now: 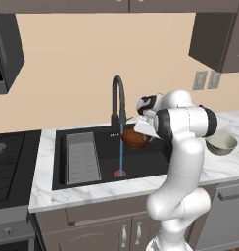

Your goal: Rinse each bowl for a few seconds and place them down in the sink or on the counter.

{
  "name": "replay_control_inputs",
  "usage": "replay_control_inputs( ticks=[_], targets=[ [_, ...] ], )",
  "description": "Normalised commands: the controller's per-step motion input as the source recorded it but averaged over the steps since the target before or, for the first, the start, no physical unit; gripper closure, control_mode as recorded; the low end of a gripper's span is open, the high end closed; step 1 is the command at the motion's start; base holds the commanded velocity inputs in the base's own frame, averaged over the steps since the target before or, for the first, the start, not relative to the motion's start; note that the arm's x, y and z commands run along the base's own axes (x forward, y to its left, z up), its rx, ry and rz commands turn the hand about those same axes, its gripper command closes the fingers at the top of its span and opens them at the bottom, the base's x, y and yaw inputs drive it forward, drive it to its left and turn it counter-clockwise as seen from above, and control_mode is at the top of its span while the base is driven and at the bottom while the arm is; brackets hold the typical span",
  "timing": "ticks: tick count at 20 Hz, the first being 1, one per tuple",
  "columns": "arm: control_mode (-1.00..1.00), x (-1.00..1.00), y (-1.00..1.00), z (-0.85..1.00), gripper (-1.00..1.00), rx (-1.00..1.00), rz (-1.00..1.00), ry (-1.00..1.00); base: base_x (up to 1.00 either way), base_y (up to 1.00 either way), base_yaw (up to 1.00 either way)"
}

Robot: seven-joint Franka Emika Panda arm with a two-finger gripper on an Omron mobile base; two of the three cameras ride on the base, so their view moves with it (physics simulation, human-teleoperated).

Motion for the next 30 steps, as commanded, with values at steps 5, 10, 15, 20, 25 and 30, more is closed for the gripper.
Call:
replay_control_inputs(
  ticks=[5,10,15,20,25,30],
  targets=[
    [-1.00,-0.12,-0.18,0.15,1.00,-0.01,0.02,0.00,0.00,0.00,0.00],
    [-1.00,-0.24,-0.10,0.25,1.00,0.00,0.03,0.00,0.00,0.00,0.00],
    [-1.00,-0.43,0.00,0.26,1.00,0.00,0.05,0.00,0.00,0.00,0.00],
    [-1.00,-0.53,0.08,0.24,1.00,0.01,0.06,0.02,0.00,0.00,0.00],
    [-1.00,-0.58,0.11,0.17,1.00,0.00,0.07,0.02,0.00,0.00,0.00],
    [-1.00,-0.49,0.21,0.18,1.00,0.01,0.09,0.00,0.00,0.00,0.00]
  ],
)
